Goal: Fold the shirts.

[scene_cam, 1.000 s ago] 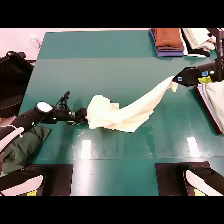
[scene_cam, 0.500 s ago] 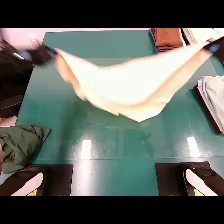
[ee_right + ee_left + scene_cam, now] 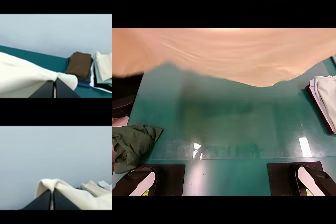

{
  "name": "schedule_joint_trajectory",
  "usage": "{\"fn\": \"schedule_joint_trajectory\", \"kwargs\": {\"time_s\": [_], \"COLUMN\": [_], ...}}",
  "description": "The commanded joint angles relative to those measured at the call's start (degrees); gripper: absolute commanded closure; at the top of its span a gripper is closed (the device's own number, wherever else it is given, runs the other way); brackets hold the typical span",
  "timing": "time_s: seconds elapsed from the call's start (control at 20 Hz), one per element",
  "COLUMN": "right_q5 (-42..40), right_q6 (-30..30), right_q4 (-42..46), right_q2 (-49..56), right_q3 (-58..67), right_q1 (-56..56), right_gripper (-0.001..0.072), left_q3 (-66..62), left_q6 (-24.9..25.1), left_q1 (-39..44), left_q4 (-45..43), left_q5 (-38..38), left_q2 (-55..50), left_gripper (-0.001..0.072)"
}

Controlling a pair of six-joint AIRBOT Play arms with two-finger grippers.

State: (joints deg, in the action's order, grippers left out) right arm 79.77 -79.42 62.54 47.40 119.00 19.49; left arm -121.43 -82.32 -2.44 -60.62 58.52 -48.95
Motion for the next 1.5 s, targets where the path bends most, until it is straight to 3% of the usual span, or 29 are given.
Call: {"fn": "schedule_joint_trajectory", "kwargs": {"time_s": [0.0, 0.25, 0.4, 0.6, 0.7, 0.8, 0.85, 0.9, 0.95, 1.0, 1.2, 1.45], "right_q5": [1.8, 2.6, 3.3, 0.6, -2.4, -6.7, -8.5, -9.2, -9.2, -8.9, -2.1, -0.6], "right_q6": [-0.1, -0.7, -0.7, -0.7, -1.3, -3.4, -3.9, -4.1, -4.1, -4.1, -2.6, -0.6], "right_q4": [-0.1, -6.3, -5.2, 1.7, 2.6, 2.4, 1.9, 1.4, 1.5, 1.4, 1.5, 1.4], "right_q2": [0.5, 6.5, 14.9, 28.8, 35.8, 40.4, 41.8, 42.7, 43.0, 42.8, 38.2, 26.8], "right_q3": [3.8, -5.3, -12.3, -20.7, -21.5, -21.5, -21.5, -21.5, -21.4, -21.4, -23.1, -38.4], "right_q1": [3.9, 3.7, -0.6, -10.3, -13.2, -14.1, -14.1, -14.0, -13.4, -12.7, -9.6, -8.7], "right_gripper": [0.0698, 0.0698, 0.0698, 0.0698, 0.0698, 0.0696, 0.0695, 0.0669, 0.0485, 0.0446, 0.0449, 0.0449], "left_q3": [-0.5, 13.1, 21.6, 32.2, 33.1, 33.1, 33.1, 33.0, 32.4, 31.4, 31.3, 52.6], "left_q6": [-0.3, -0.9, -0.8, 1.9, 4.9, 4.8, 4.6, 4.4, 3.1, 2.7, 3.0, 3.2], "left_q1": [-0.1, -0.1, -0.1, 0.0, -0.1, -0.5, -0.7, -1.1, -2.1, -3.5, -10.1, -10.9], "left_q4": [-1.5, -0.7, -0.3, 2.3, 2.7, 2.6, 2.5, 2.5, 2.5, 2.6, 1.4, -2.9], "left_q5": [-1.0, 5.0, 8.7, 7.3, 5.5, 1.5, -0.5, -2.4, -2.2, -0.1, 14.0, 13.7], "left_q2": [0.2, -6.6, -15.4, -27.9, -33.9, -37.2, -37.7, -37.7, -37.5, -37.3, -33.9, -24.2], "left_gripper": [0.0684, 0.0683, 0.0682, 0.0681, 0.0681, 0.0679, 0.0652, 0.0335, 0.0099, 0.01, 0.01, 0.0099]}}
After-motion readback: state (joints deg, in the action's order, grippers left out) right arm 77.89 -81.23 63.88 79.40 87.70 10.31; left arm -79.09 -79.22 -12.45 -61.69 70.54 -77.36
